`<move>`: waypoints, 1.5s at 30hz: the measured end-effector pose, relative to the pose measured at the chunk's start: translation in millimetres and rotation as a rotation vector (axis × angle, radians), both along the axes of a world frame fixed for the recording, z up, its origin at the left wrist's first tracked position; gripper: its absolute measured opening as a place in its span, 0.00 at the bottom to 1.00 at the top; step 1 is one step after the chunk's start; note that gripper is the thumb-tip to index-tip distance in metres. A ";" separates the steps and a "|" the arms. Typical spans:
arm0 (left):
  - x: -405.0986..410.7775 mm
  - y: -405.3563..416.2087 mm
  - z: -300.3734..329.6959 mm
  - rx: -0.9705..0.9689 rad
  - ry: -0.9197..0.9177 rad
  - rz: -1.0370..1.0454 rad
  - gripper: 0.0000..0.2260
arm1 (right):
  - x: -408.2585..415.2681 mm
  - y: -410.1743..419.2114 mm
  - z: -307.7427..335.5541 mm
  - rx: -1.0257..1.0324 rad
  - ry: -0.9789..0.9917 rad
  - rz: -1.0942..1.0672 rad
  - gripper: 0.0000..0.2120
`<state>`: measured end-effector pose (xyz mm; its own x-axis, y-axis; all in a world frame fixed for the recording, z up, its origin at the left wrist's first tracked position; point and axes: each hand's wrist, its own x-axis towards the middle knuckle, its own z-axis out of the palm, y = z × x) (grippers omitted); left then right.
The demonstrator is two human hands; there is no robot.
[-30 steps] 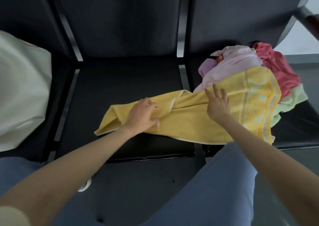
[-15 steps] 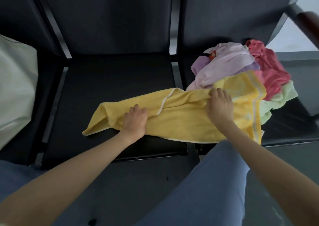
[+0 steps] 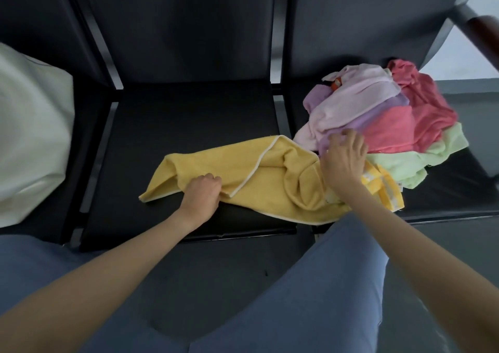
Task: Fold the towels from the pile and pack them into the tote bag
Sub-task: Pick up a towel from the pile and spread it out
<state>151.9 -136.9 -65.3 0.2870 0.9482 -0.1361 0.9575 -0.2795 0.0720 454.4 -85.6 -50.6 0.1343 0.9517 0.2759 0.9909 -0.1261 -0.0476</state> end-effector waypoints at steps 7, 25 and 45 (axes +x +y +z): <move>-14.4 7.3 8.8 -0.181 -0.150 0.031 0.12 | 20.2 8.0 -0.7 -0.348 0.290 -0.479 0.26; 58.3 -35.3 59.0 -0.191 -1.187 0.454 0.06 | -105.8 -118.9 33.6 0.103 1.044 0.015 0.09; 64.7 -47.9 53.3 -0.356 -1.126 0.199 0.15 | -114.1 -124.4 28.4 0.044 1.317 -0.030 0.09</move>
